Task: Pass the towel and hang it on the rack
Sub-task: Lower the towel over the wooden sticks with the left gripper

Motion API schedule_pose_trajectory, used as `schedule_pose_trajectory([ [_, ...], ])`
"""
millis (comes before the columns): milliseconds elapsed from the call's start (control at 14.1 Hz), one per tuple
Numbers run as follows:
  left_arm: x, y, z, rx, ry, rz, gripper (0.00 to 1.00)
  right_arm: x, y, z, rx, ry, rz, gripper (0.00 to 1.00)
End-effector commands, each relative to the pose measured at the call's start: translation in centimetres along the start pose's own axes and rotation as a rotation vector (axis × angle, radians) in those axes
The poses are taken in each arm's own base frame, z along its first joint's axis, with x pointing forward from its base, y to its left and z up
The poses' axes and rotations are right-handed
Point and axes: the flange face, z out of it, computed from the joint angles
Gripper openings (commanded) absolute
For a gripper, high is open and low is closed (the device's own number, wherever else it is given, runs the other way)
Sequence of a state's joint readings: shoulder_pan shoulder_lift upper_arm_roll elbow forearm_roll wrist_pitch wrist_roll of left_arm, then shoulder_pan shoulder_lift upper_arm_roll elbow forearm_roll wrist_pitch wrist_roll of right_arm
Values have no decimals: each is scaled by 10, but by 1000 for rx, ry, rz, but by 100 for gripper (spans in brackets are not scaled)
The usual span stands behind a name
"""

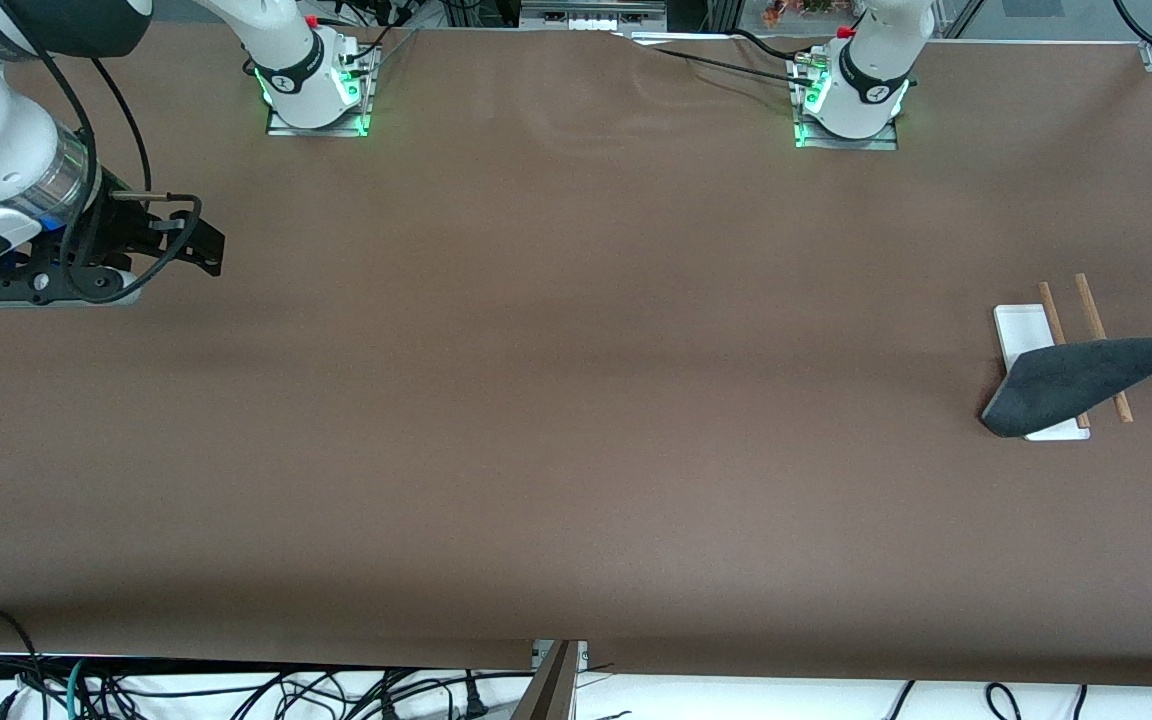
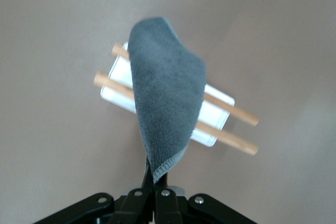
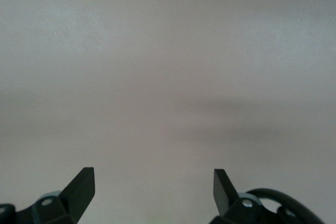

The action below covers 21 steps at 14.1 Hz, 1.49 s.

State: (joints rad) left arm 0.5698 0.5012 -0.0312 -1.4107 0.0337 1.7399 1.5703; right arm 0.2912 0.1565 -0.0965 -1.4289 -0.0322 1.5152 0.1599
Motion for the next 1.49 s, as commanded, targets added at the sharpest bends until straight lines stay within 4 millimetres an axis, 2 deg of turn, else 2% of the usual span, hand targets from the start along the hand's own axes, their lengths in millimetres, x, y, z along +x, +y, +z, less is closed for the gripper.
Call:
schedule_pose_trajectory([
  [0,-35,-14,12,33,-8,23,0,-3,1,-4,-4,-1,17,100],
  [142,-60,-21,27,50,5,12,0,-3,0,-4,-2,0,17,100],
  [283,-71,-25,44,38,15,-5,0,-4,0,-3,-2,-6,17,100],
  [779,-93,-39,91,37,39,-42,0,-3,-1,-4,-1,-3,15,100],
  [920,-94,-42,96,52,37,-43,0,-3,-1,-4,-1,-3,15,100],
  [991,-94,-42,95,54,37,-43,5,-4,-2,-4,-2,-3,14,100],
  [1133,-93,-42,96,52,34,-41,100,-4,-2,-4,-1,-3,12,100],
  [1416,-88,-41,86,59,24,-37,100,-4,-2,-4,-1,-3,14,100],
])
